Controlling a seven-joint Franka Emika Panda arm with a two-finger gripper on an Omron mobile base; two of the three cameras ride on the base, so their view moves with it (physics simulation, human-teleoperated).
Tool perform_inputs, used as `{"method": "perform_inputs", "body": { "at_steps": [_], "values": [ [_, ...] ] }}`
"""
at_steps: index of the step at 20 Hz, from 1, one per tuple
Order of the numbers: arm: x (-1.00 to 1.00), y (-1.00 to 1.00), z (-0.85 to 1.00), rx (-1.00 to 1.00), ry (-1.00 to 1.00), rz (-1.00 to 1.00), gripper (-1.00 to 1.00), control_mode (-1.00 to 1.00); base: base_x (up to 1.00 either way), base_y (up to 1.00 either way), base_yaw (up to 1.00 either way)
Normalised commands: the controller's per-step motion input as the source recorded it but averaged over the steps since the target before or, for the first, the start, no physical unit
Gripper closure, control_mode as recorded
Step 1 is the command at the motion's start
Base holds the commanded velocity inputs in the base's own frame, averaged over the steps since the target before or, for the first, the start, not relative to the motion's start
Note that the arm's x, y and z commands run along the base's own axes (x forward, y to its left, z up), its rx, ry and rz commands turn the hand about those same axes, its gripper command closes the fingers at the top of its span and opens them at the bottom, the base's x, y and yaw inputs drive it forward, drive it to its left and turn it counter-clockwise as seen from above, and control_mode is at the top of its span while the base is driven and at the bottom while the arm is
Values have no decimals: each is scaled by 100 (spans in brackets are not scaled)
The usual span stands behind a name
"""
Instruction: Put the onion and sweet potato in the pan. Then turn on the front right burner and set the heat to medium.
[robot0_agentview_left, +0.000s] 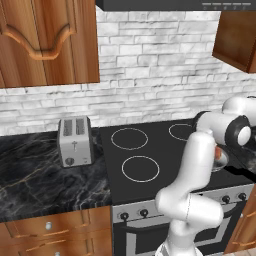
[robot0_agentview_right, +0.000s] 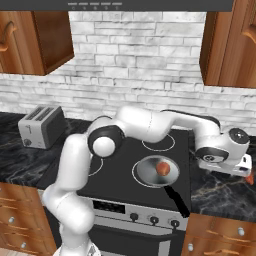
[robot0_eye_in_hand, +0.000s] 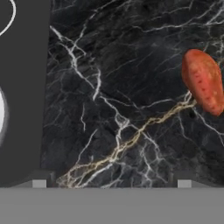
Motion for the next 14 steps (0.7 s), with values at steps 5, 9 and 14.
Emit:
{"method": "perform_inputs", "body": {
  "at_steps": [5, 9, 14],
  "values": [
    [46, -34, 3, 0, 0, -5, -100, -100, 0, 0, 0],
    [12, -22, 0, 0, 0, 0, -100, -100, 0, 0, 0],
    [13, -29, 0, 0, 0, 0, -100, -100, 0, 0, 0]
  ]
}}
